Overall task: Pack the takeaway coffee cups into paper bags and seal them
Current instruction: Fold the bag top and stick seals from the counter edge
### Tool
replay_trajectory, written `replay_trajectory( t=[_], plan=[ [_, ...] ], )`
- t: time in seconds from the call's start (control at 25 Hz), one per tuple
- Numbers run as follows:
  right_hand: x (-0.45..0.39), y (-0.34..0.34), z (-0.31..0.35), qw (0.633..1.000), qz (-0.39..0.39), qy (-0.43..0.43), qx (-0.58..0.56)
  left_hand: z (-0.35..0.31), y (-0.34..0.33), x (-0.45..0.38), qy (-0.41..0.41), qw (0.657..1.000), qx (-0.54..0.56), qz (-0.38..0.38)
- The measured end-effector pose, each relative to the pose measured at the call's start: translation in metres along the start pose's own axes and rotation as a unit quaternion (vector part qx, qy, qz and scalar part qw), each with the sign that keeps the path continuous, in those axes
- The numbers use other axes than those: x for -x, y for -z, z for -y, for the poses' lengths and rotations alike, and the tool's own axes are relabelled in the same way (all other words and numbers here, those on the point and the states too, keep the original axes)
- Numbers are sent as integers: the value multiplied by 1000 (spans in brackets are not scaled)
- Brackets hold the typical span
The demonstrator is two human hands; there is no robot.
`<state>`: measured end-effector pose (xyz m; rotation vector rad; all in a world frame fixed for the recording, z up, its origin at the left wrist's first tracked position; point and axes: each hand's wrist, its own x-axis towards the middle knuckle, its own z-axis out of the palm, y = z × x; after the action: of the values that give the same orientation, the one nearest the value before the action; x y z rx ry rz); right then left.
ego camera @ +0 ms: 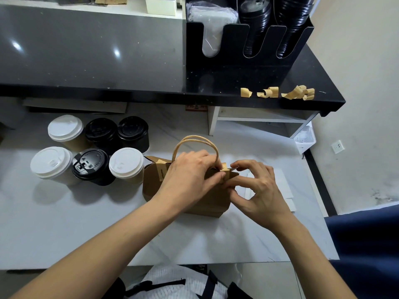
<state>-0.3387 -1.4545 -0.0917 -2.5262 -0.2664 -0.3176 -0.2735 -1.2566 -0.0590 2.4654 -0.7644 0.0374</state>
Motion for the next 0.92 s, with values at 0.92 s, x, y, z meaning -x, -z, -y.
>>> replay_trajectory(
  t=[0.92],
  plan=[
    [3, -7, -5, 1000, -6, -9, -21, -3, -2, -14, -4, 994, -85, 75]
  ],
)
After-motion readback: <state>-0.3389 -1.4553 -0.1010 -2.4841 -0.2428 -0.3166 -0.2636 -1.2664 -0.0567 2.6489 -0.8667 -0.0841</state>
